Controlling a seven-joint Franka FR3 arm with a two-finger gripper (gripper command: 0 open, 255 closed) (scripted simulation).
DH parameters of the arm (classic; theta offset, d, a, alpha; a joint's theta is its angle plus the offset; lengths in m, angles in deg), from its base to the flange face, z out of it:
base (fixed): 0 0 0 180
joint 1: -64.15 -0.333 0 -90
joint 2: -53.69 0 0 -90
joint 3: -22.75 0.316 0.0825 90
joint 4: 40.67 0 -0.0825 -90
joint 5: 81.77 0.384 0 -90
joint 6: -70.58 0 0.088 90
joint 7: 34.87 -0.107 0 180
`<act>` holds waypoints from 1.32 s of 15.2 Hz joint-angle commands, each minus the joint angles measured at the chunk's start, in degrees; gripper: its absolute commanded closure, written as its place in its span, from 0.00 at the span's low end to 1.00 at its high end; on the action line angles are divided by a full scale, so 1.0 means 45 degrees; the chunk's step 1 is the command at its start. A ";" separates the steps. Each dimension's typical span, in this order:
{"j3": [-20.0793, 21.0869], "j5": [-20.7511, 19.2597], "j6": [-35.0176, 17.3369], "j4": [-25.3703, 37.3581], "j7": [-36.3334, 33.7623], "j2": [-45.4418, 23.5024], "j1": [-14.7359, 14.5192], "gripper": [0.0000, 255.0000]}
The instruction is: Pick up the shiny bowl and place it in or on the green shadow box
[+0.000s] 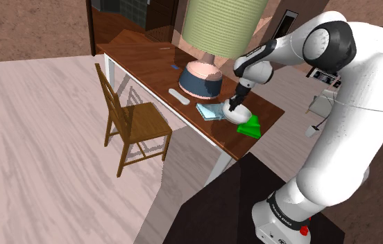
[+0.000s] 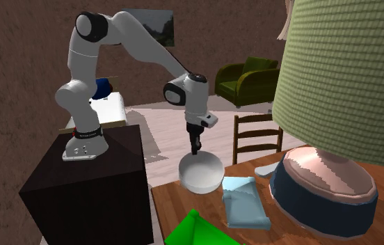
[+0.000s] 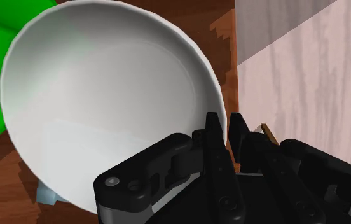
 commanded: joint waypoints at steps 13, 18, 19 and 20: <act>-0.0569 0.0532 0.3278 0.5480 0.3155 -0.2742 0.3524 1.00; -0.0519 0.0740 0.3820 0.6884 0.3649 -0.3677 0.4330 1.00; -0.0493 0.0778 0.3699 0.6838 0.3676 -0.3758 0.4341 1.00; -0.0466 0.0817 0.3580 0.6796 0.3703 -0.3840 0.4353 1.00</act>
